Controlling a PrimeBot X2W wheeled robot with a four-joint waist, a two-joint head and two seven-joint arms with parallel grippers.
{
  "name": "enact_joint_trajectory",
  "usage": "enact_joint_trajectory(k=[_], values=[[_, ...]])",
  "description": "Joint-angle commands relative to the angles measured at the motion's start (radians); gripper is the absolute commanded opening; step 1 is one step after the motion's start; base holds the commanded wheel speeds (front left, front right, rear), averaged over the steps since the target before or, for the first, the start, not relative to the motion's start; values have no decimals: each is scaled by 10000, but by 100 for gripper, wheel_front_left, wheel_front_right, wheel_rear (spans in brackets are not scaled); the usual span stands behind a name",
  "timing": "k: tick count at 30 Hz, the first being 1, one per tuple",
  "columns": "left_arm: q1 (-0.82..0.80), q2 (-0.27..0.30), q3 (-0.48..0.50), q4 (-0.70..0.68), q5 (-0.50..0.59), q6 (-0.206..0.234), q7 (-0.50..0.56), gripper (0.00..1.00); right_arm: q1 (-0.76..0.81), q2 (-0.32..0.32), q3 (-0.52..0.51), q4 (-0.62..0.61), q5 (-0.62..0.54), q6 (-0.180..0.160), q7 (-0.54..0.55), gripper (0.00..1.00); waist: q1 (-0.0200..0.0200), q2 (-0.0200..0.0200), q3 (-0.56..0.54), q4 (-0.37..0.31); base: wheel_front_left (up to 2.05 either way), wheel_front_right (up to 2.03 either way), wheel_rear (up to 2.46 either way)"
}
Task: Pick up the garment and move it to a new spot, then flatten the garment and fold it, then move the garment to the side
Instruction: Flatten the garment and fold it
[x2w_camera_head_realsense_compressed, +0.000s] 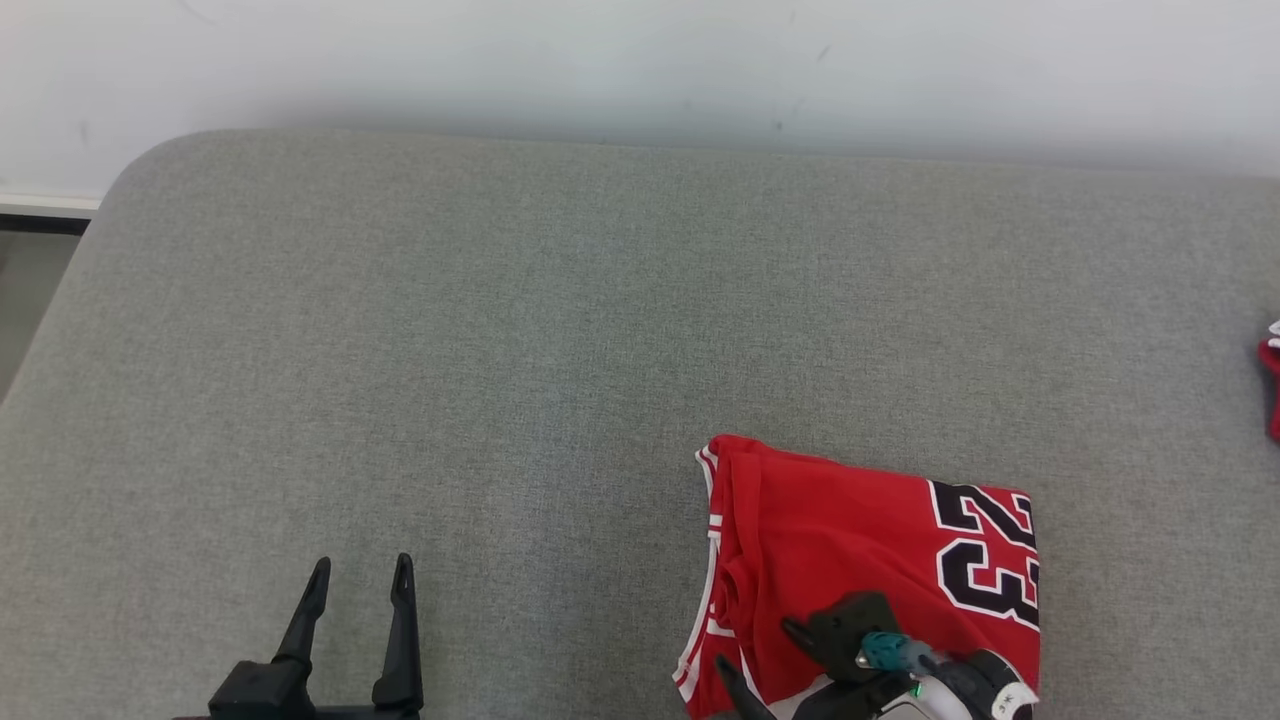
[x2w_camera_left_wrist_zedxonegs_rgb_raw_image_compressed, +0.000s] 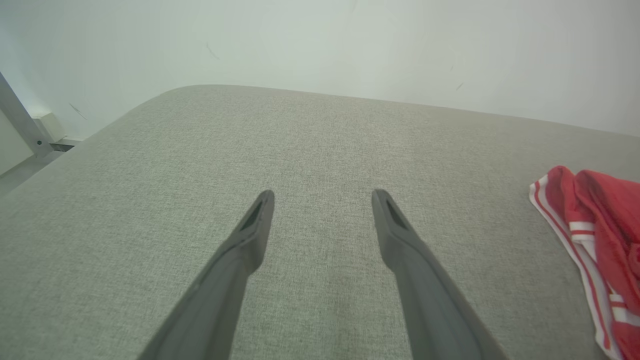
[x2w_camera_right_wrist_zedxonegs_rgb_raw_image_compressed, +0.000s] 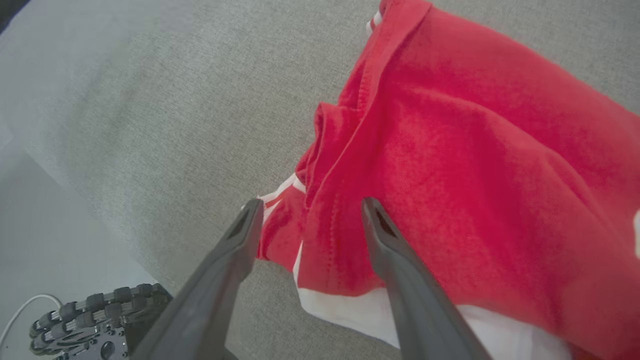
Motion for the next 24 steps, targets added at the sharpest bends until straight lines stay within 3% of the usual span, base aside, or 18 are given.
enact_joint_trajectory(k=[1,9,10,11,12,24], values=[[-112,-40,-8,44,32,-47,-28,100,-99,13,60,106,-274,3,27,100,0,-1,44,33,0,0,0],[-186,-84,3,125,44,-93,-28,100,-536,14,367,860,-753,3,-173,100,0,-1,163,216,0,0,0],[-196,-87,6,133,38,-97,-28,100,-571,14,380,904,-765,3,-173,58,0,-1,166,236,0,0,0],[-204,-98,4,136,41,-104,-28,100,-604,16,421,947,-790,3,-180,32,0,-1,168,254,0,0,0],[-207,-106,7,142,49,-108,-28,100,-634,17,486,975,-739,3,-191,0,0,-1,169,270,0,0,0],[-213,-145,64,190,89,-118,-28,100,-984,13,1165,1108,-151,3,-352,0,0,-1,157,242,0,0,0]])
